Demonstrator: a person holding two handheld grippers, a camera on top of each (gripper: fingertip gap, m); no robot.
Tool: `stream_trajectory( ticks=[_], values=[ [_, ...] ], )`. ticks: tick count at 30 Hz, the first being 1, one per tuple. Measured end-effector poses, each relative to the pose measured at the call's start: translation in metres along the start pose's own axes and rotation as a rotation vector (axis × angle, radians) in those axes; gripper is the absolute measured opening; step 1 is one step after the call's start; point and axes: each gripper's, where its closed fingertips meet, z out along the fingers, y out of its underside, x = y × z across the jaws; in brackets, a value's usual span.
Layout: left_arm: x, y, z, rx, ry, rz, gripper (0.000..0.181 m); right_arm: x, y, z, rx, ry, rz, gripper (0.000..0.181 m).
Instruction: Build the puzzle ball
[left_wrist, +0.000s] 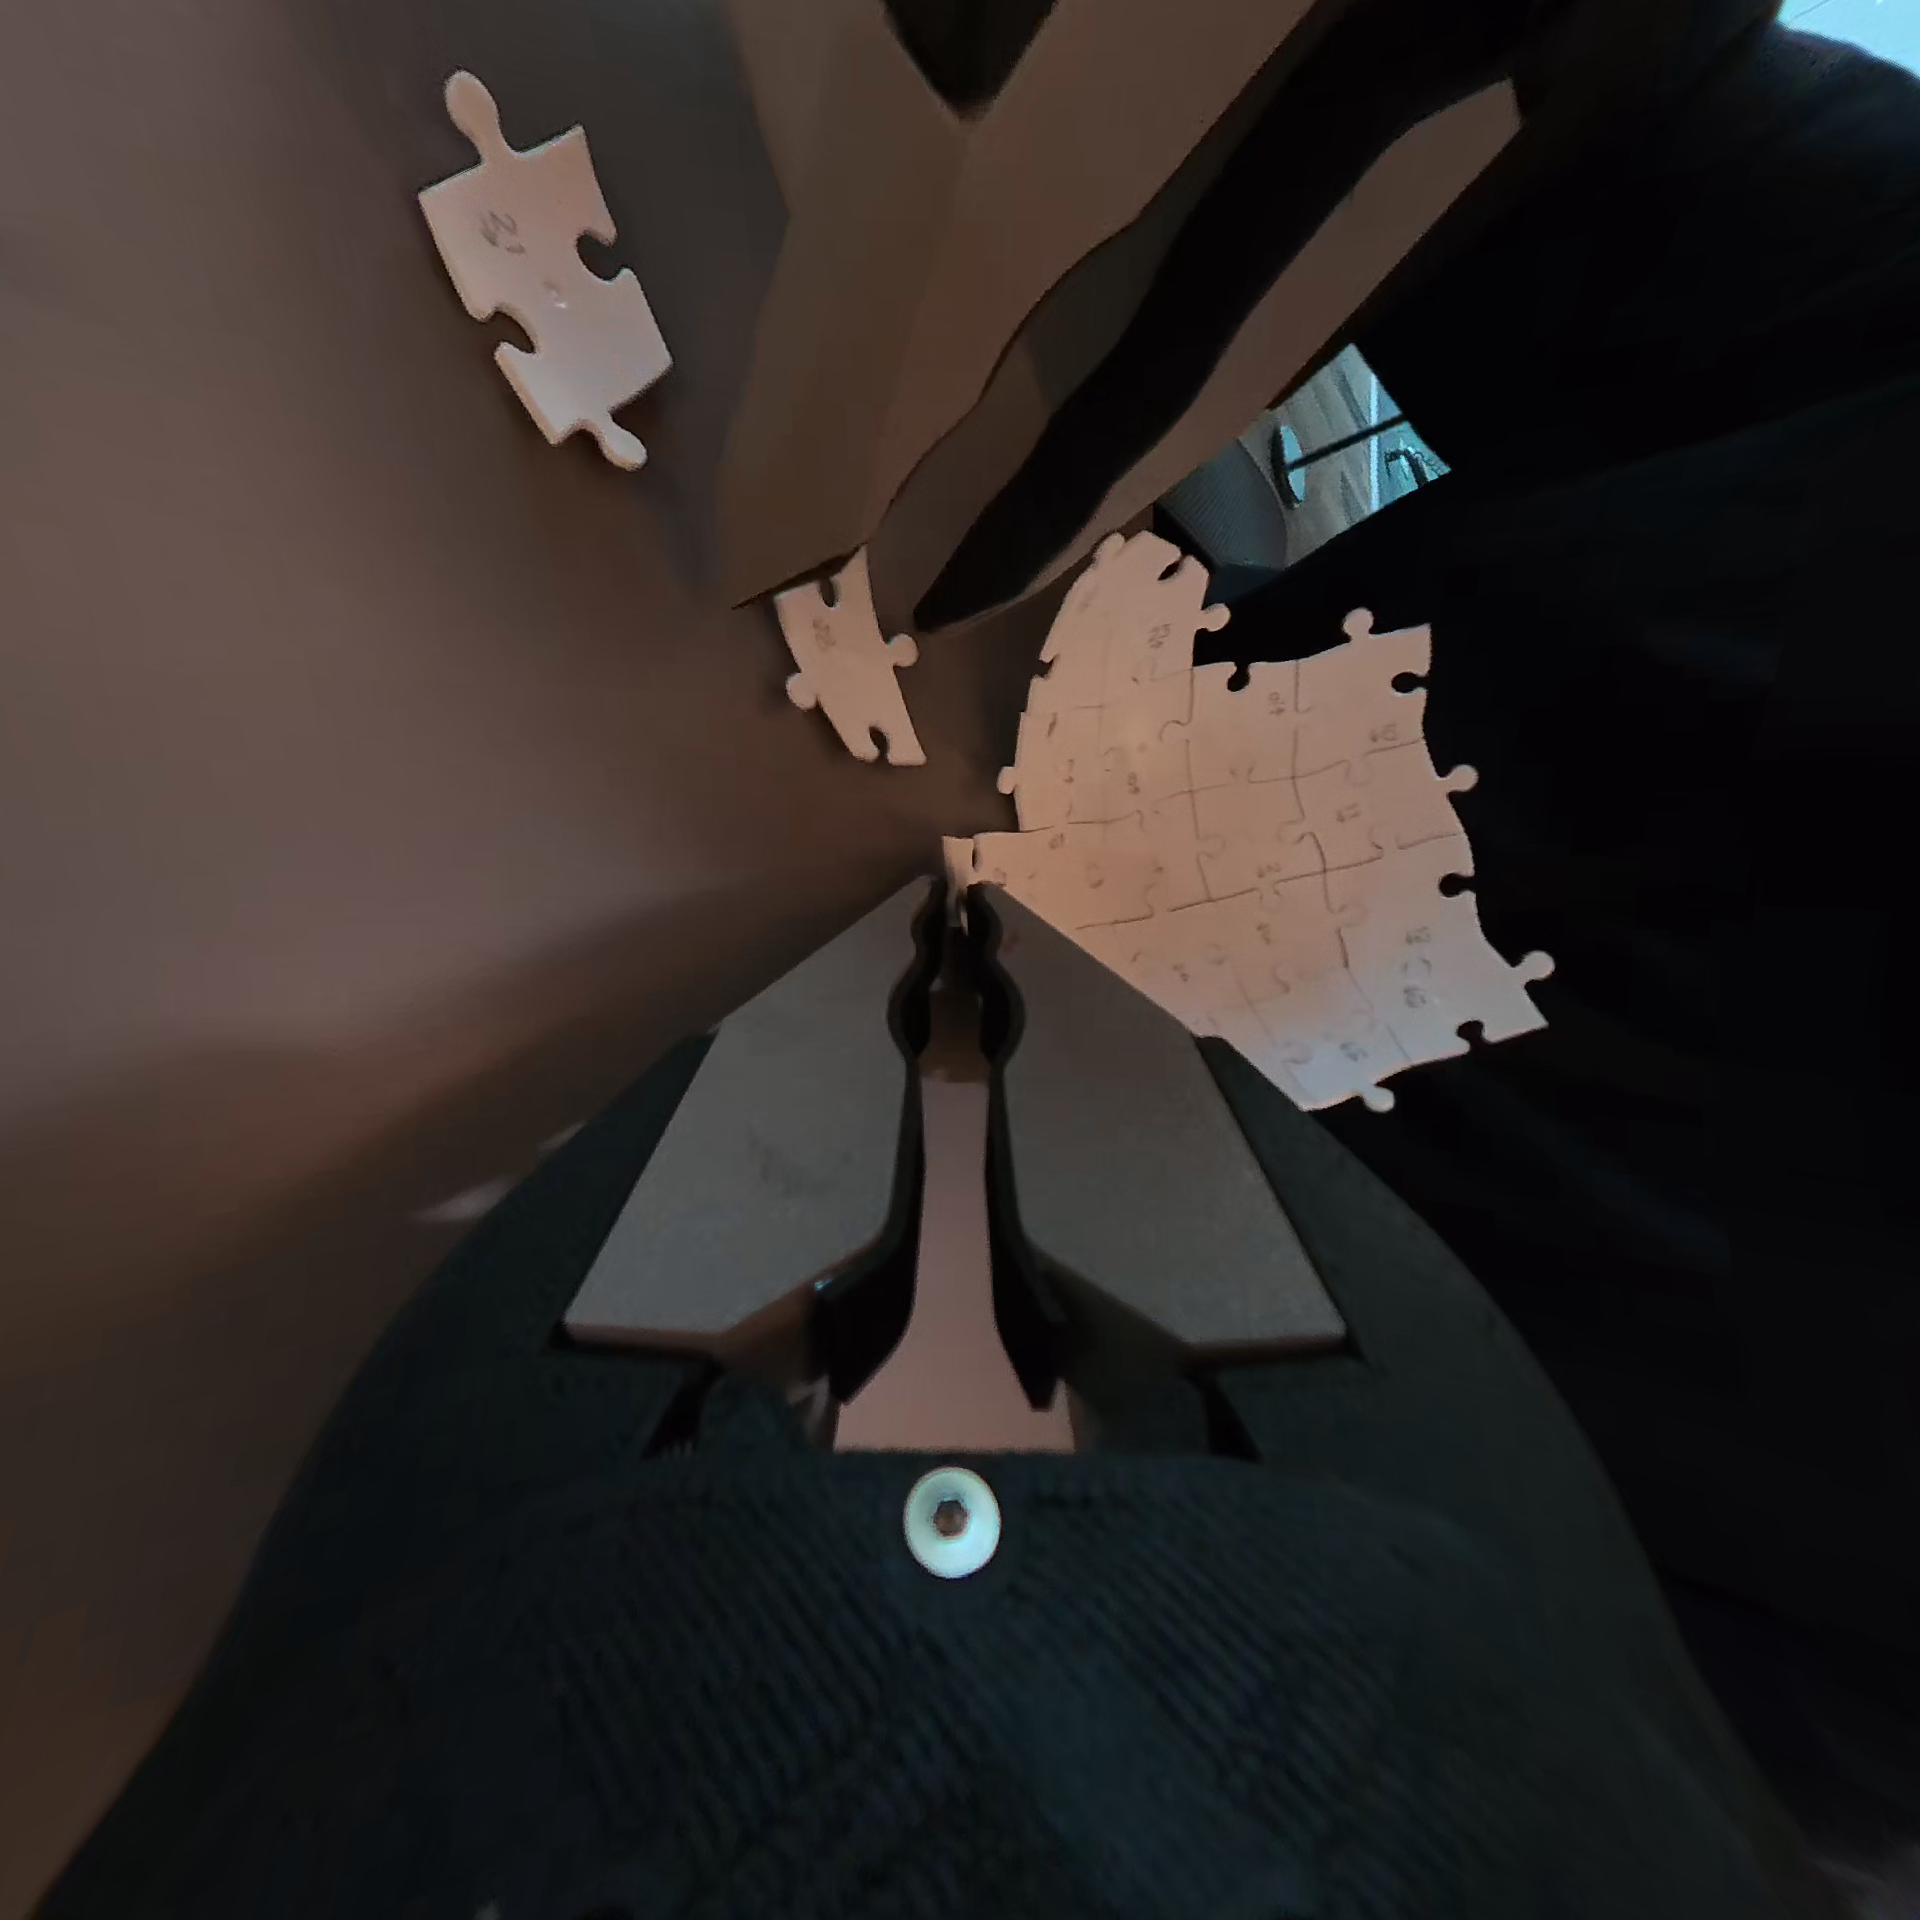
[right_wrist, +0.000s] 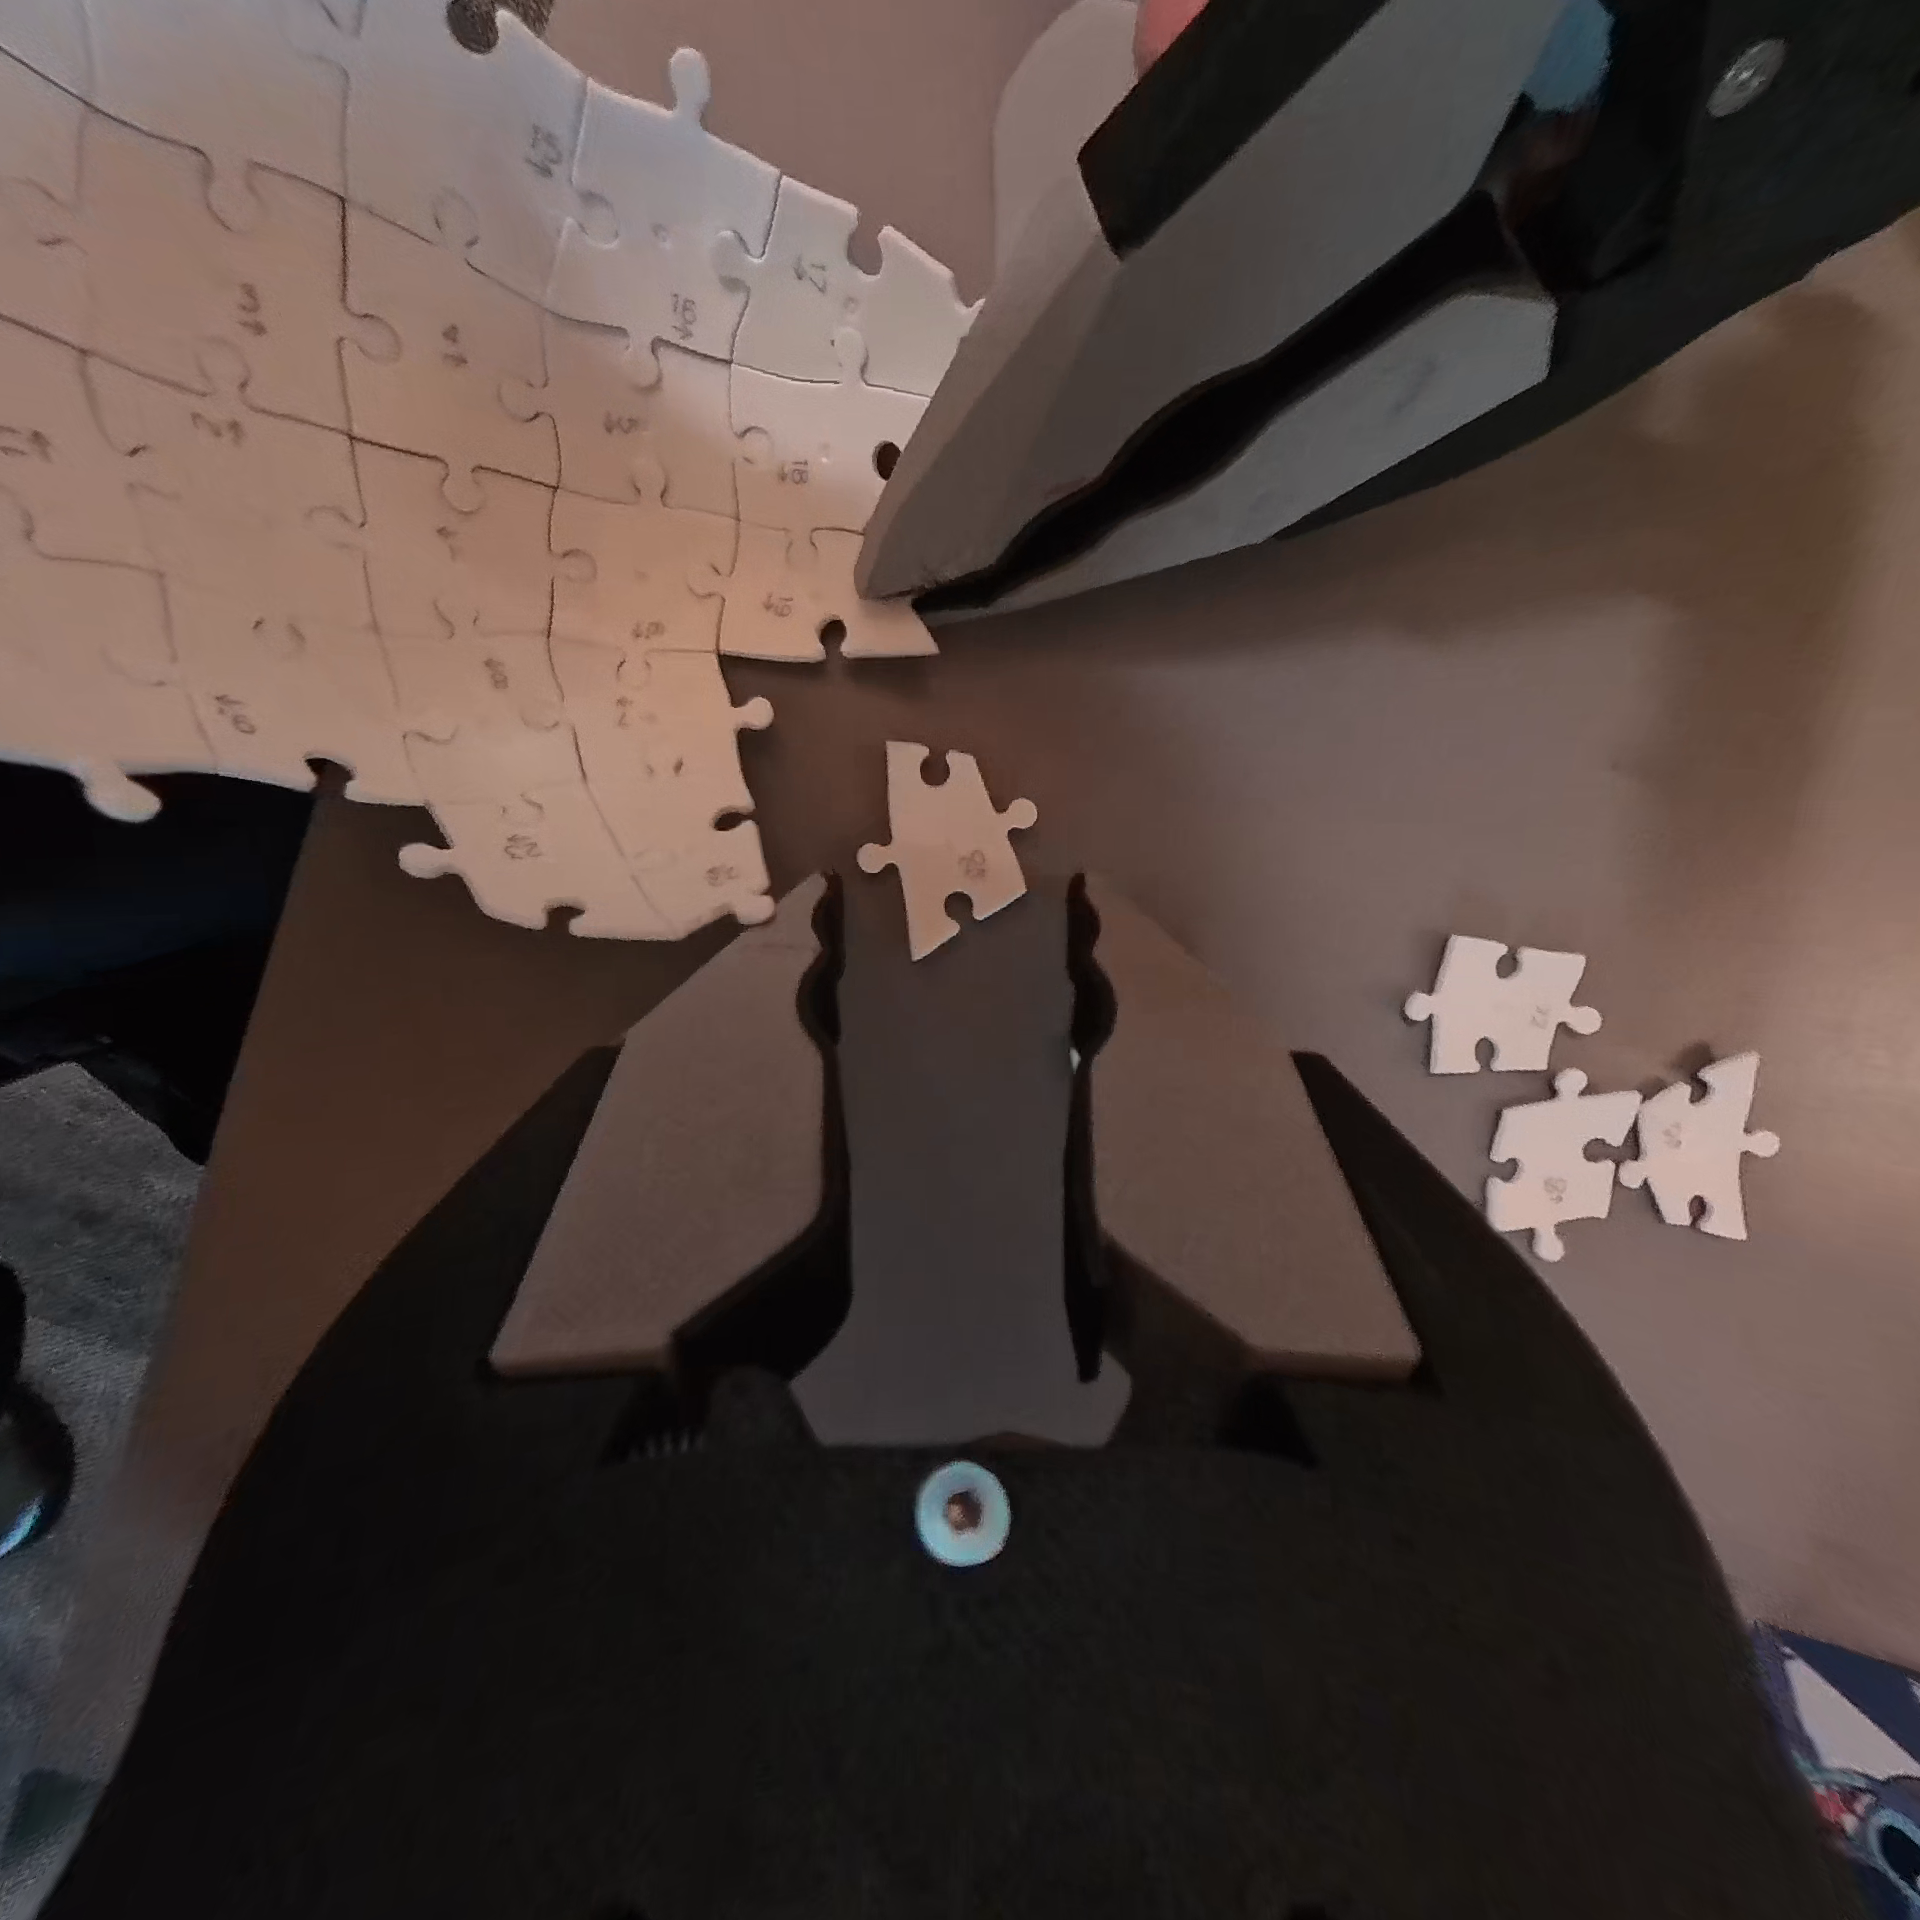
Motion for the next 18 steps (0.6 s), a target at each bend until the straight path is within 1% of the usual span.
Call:
stream_trajectory(
  ticks=[2,5,6,8,10,11,13,15,18],
  values=[
    [-0.002,-0.002,-0.002,0.012,-0.02,0.002,0.002,-0.003,0.004,-0.001,-0.027,-0.045,0.018,0.026],
    [-0.007,-0.005,-0.007,0.036,-0.062,0.003,0.003,-0.015,0.007,-0.005,-0.038,-0.126,0.07,0.026],
    [-0.008,-0.005,-0.009,0.037,-0.071,0.004,0.003,-0.016,0.008,-0.006,-0.036,-0.13,0.079,0.027],
    [-0.009,-0.005,-0.009,0.036,-0.084,0.01,0.002,-0.015,0.011,-0.008,-0.036,-0.108,0.081,0.03],
    [-0.008,-0.005,-0.008,0.034,-0.088,0.016,0.002,-0.003,0.014,-0.014,-0.037,-0.025,0.073,0.03],
    [-0.008,-0.005,-0.008,0.033,-0.087,0.016,0.003,0.003,0.01,-0.02,-0.01,0.006,0.075,0.029],
    [-0.007,-0.005,-0.007,0.029,-0.082,0.019,0.002,0.012,-0.009,-0.029,0.087,0.029,0.105,0.028],
    [-0.007,-0.005,-0.007,0.028,-0.079,0.022,0.002,0.023,-0.029,-0.03,0.165,0.039,0.177,0.022],
    [-0.007,-0.005,-0.007,0.027,-0.079,0.027,0.002,0.016,-0.038,-0.012,0.14,-0.071,0.266,0.022]
  ],
)
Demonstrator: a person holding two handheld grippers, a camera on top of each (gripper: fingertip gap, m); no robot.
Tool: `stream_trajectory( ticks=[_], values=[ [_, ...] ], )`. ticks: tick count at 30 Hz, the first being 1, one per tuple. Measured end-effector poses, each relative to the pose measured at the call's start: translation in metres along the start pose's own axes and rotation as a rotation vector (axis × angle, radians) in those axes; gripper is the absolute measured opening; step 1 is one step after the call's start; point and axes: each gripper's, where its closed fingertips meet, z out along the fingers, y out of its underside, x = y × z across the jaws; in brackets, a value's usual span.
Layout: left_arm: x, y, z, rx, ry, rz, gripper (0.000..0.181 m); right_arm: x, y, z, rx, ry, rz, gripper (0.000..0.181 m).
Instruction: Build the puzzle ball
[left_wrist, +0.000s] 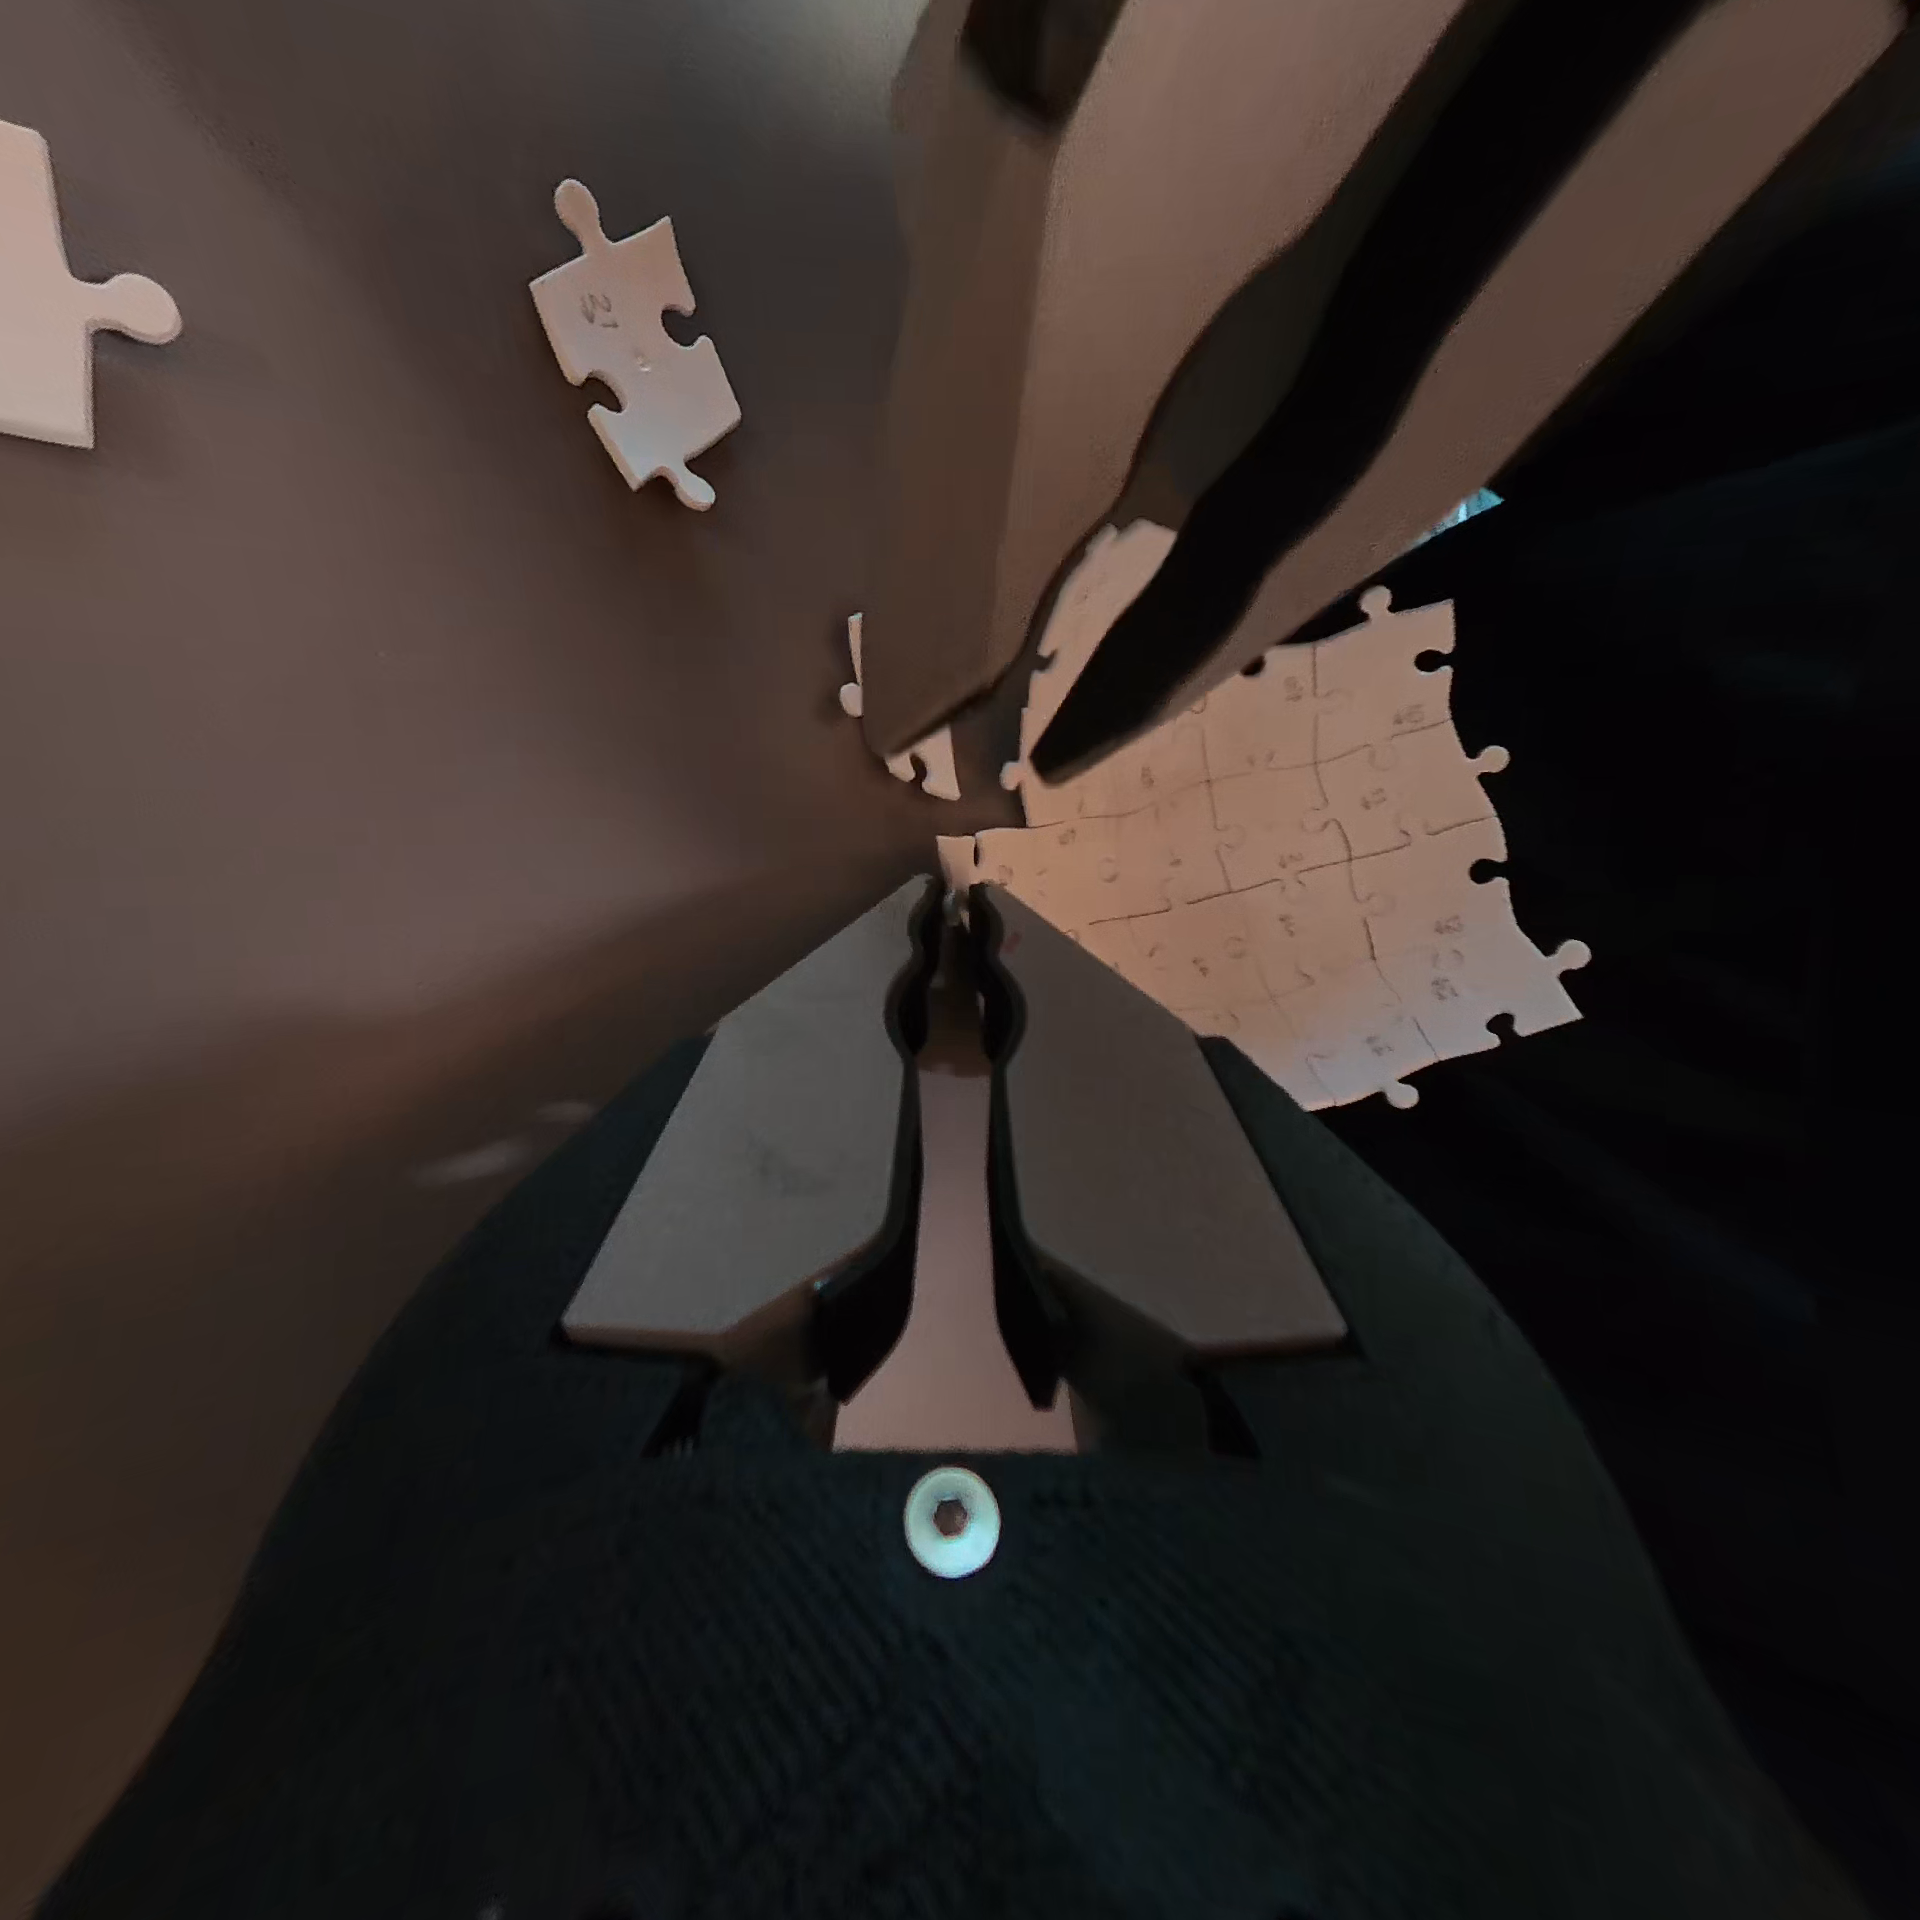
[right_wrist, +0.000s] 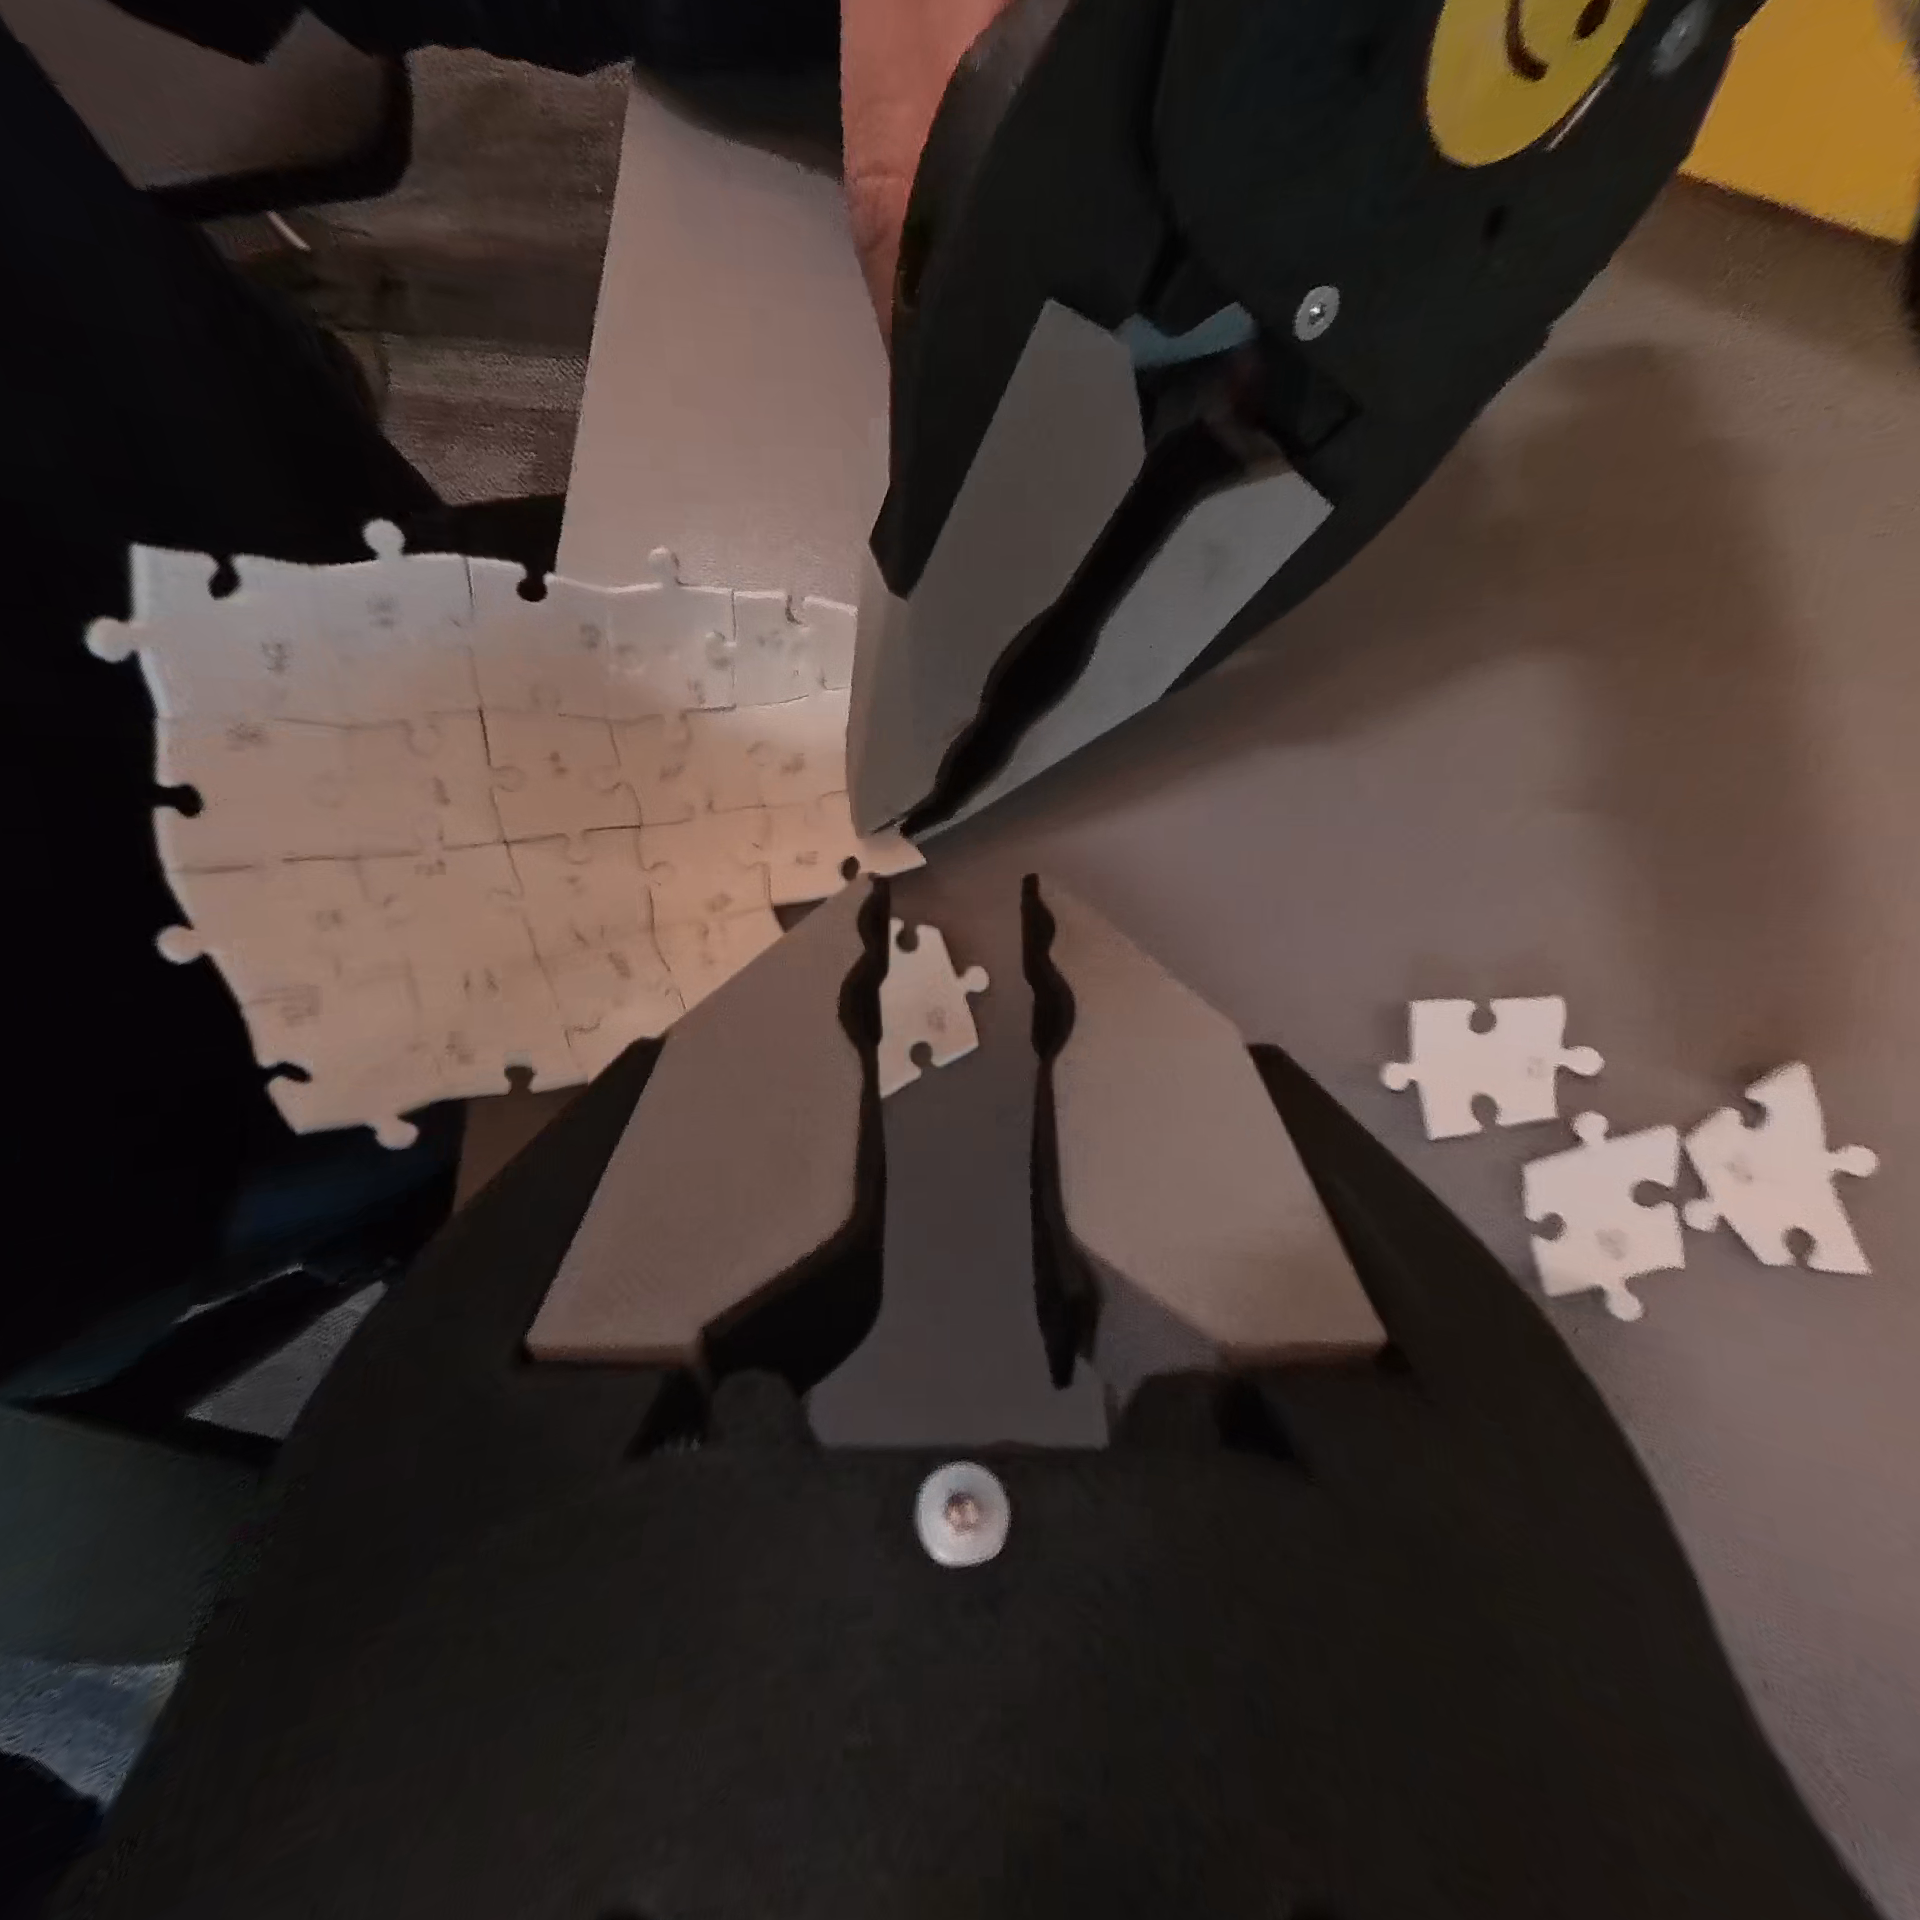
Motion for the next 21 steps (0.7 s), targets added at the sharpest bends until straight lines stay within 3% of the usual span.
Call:
stream_trajectory(
  ticks=[6,12,16,21],
  values=[
    [0.0,0.0,0.0,-0.002,-0.009,0.015,0.003,-0.005,0.008,0.021,-0.006,-0.133,0.138,0.0],
    [0.002,0.001,0.001,-0.011,-0.003,0.018,0.002,-0.013,0.012,0.026,0.014,-0.254,0.228,0.001],
    [0.002,0.001,0.002,-0.01,-0.007,0.022,0.003,-0.016,0.005,0.021,0.066,-0.299,0.247,0.013],
    [0.003,0.0,0.004,-0.009,-0.002,0.028,0.002,-0.019,0.005,0.026,0.059,-0.308,0.228,0.005]
  ],
)
